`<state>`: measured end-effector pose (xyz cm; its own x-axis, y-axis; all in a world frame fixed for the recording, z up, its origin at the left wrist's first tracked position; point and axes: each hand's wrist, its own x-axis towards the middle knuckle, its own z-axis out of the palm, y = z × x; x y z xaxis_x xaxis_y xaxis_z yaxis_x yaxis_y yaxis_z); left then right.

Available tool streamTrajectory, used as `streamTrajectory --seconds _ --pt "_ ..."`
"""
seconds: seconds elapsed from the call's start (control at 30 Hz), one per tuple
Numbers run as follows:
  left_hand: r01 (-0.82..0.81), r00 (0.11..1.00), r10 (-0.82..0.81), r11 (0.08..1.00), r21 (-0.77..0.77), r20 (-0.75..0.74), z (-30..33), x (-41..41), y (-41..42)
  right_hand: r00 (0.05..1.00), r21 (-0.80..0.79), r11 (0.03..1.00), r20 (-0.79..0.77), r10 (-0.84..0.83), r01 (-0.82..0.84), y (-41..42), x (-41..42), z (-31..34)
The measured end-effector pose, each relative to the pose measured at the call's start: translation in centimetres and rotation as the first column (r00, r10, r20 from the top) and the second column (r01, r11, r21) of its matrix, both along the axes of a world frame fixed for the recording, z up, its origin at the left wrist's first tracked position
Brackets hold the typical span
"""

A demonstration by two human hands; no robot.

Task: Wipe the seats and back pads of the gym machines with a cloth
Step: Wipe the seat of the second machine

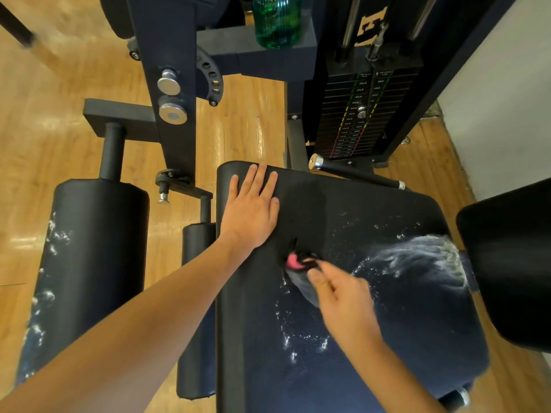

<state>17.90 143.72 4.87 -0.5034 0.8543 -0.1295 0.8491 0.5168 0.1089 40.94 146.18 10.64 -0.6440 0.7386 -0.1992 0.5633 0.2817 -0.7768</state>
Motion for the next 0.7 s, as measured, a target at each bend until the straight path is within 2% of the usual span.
streamTrajectory --seconds 0.07,0.13,0.2,0.3,0.37,0.6,0.7 --pt "-0.003 1.0 0.003 1.0 -0.008 0.015 0.1 -0.1 -0.1 0.988 0.01 0.989 -0.037 -0.147 0.147 1.8 -0.3 0.9" --pt "-0.007 1.0 0.007 1.0 -0.015 0.015 0.1 0.0 0.0 0.985 0.048 0.985 -0.059 -0.161 0.164 3.3 -1.5 1.4" --pt "-0.015 1.0 0.015 1.0 -0.016 0.01 0.0 0.2 -0.1 0.998 0.025 0.998 -0.002 -0.06 0.06 3.5 -3.1 0.8" --pt "-0.022 1.0 0.022 1.0 -0.006 -0.012 -0.2 0.2 -0.1 0.976 -0.056 0.991 0.172 0.132 -0.124 1.3 -4.3 -1.3" --pt "-0.023 0.999 0.023 1.0 0.0 -0.022 -0.3 0.3 -0.1 0.963 -0.043 0.984 0.206 0.176 -0.171 0.0 -3.8 -2.3" --pt "-0.044 0.999 0.044 0.999 -0.014 -0.02 -0.1 0.4 0.1 0.912 -0.023 0.927 0.171 0.373 -0.374 -3.5 0.6 -4.0" --pt "-0.05 0.999 0.05 0.999 -0.018 -0.011 0.1 0.6 0.1 0.953 -0.087 0.95 0.03 0.303 -0.299 -3.5 1.4 -2.6"
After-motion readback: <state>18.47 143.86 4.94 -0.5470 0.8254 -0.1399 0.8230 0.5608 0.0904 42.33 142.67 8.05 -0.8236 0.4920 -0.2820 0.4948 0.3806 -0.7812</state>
